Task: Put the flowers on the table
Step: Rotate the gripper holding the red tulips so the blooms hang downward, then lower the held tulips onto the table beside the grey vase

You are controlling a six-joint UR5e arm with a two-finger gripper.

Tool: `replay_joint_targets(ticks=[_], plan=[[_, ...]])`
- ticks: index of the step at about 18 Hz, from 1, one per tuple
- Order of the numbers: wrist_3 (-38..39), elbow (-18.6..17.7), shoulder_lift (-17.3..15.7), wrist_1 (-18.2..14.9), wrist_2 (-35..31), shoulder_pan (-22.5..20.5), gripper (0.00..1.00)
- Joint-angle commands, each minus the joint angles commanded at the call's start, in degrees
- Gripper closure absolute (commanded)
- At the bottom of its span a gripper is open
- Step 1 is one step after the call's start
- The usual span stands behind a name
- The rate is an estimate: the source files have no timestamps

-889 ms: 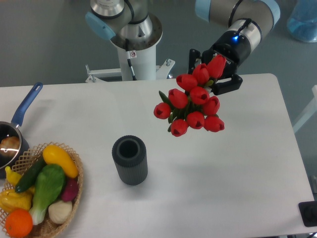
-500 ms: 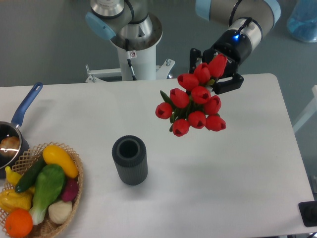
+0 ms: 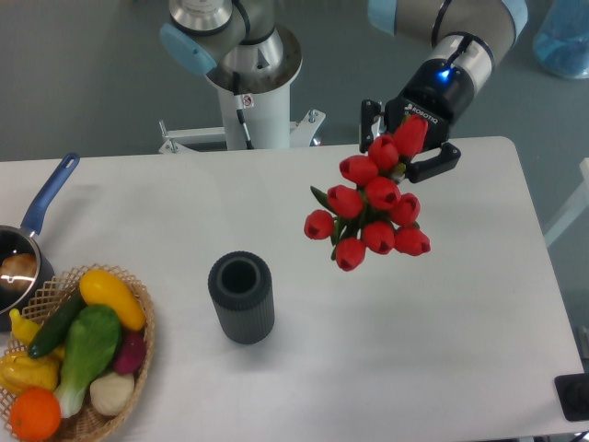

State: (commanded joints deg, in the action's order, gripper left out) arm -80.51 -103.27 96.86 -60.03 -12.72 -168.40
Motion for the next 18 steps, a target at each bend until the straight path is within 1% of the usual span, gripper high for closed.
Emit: replay_joint_targets(ticks=[4,7,9,11,13,16,18], plan=[[0.35,1.23,0.44,-0.18,-9.31,0.44,0.75],[0.09,1.06,1.14,-0.09,-16.96,0.96,0.75],[-0.35,0.97,2.80,-0.09,-21.97,1.31,0.75],[-0.35,1.14,4.56,-0.09,-25.84,2.98,0.75],[-0.35,1.32,6.23,-0.09,-31.10,3.60,0.75],[-0.35,1.50,8.78,-0.09,-38.49,5.88,0.75],[-0.26,2.37,10.10,-0.18,-41.14,6.68,0.75]])
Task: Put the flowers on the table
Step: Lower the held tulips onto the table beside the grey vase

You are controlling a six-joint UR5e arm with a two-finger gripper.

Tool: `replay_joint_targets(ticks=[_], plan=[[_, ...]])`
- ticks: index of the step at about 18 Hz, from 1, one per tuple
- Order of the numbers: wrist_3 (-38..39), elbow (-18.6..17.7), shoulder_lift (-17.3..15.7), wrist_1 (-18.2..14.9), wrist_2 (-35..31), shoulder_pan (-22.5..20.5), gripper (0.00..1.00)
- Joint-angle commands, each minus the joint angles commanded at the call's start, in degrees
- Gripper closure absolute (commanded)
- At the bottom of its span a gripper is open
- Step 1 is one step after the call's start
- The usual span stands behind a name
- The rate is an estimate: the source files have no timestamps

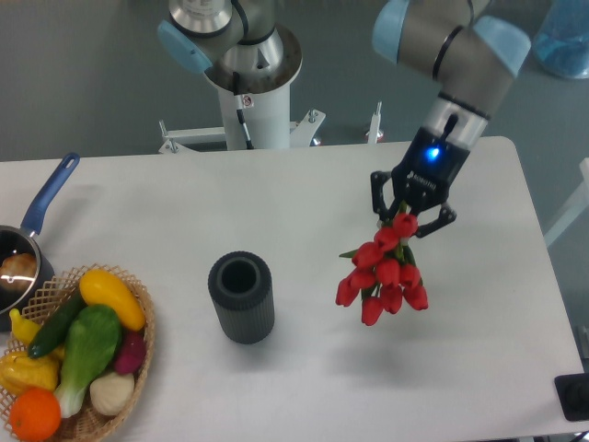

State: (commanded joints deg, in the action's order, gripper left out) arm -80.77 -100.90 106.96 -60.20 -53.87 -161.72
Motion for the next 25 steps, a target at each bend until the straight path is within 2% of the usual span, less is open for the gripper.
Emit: replay_joint_targets(ticks=[6,17,18,20,21,22,23,24,25], plan=[[0.00,0.62,2.99,0.17,-5.10,1.76,0.75],[0.00,2.11,6.42,0.53,-5.55,2.73,0.69],[-0.09,2.37,6.60,0.53,-5.55,2.82,0.65],[-1.05,3.34,7.12,0.53,-5.55,2.73,0.41],[-1.49,3.60,7.12,0.53,-5.55,2.55,0.22],[-2.28,3.96,7.12,0.53,-5.55,2.47,0.16],[-2.63,4.05,7.21,0.61,-5.63,2.38,0.15],[-2.64,4.22,7.30,0.79,-6.16,2.29,0.08],[-2.72,4.40,7.30,1.66,-7.03,2.20,0.06]])
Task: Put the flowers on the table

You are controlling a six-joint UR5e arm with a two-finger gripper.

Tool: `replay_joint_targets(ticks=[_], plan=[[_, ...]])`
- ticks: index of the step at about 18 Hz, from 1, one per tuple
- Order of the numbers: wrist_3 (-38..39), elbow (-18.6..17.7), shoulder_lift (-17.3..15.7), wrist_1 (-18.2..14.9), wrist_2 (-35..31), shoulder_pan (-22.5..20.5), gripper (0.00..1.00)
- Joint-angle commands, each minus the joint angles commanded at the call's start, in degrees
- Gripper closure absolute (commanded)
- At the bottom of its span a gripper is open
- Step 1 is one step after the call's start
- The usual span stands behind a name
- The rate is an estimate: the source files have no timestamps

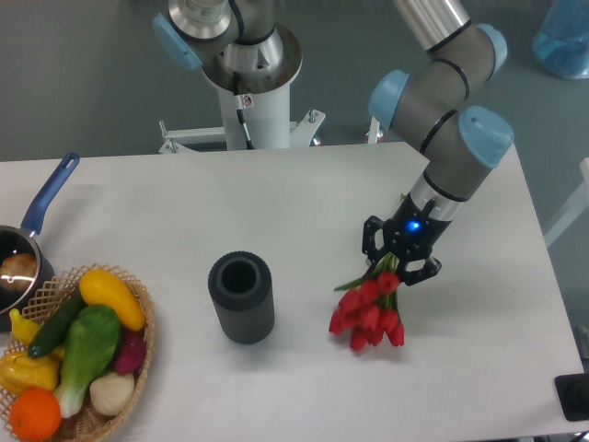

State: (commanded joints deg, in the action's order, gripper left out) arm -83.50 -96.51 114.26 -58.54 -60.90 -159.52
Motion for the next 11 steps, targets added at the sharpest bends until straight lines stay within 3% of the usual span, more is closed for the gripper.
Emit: replay_joint_targets(ticks=[5,11], plan=[[0.17,0.35,-0.26,1.59,-3.08,-0.96,0.00],[1.23,1.14,-9.30,1.33,-6.59,-1.84,0.00]])
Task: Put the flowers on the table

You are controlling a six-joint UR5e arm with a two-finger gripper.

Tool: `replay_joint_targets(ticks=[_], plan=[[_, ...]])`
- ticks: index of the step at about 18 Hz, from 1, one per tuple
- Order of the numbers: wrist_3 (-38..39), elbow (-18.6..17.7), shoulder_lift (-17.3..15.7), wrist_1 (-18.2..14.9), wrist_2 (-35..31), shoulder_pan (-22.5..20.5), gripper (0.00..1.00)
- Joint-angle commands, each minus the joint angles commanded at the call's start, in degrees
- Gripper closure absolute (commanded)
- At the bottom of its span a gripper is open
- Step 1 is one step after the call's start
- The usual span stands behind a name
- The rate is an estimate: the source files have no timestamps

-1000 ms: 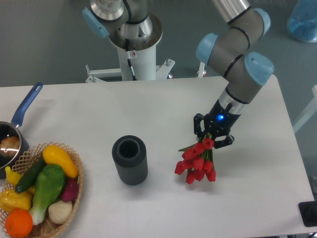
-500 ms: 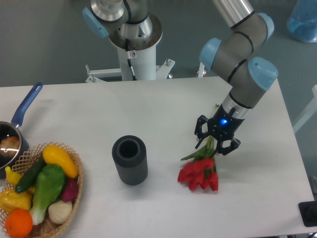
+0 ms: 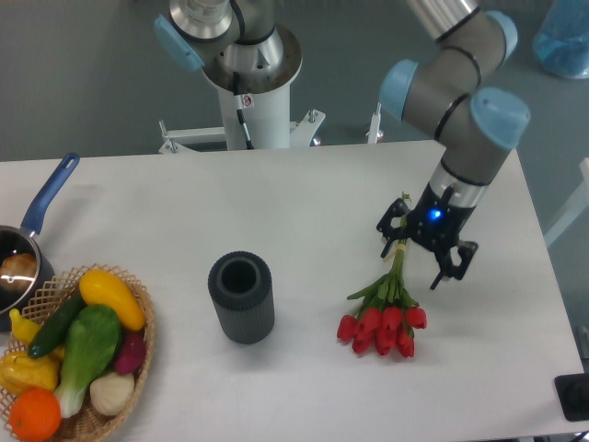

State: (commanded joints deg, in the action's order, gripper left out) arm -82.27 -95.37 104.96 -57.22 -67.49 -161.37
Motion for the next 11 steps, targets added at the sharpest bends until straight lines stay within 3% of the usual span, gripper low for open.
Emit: replay_joint_targets(ticks=[4,8,11], plan=[[-0.61,0.09,-5.72,0.18,-15.96,0.35,0.00],[-2.02,-0.08,-9.85,0.26,-17.32,-0.79,0.00],[-2.46,0.00,-12.49,-0.44,-16.80,-4.12,0.00]])
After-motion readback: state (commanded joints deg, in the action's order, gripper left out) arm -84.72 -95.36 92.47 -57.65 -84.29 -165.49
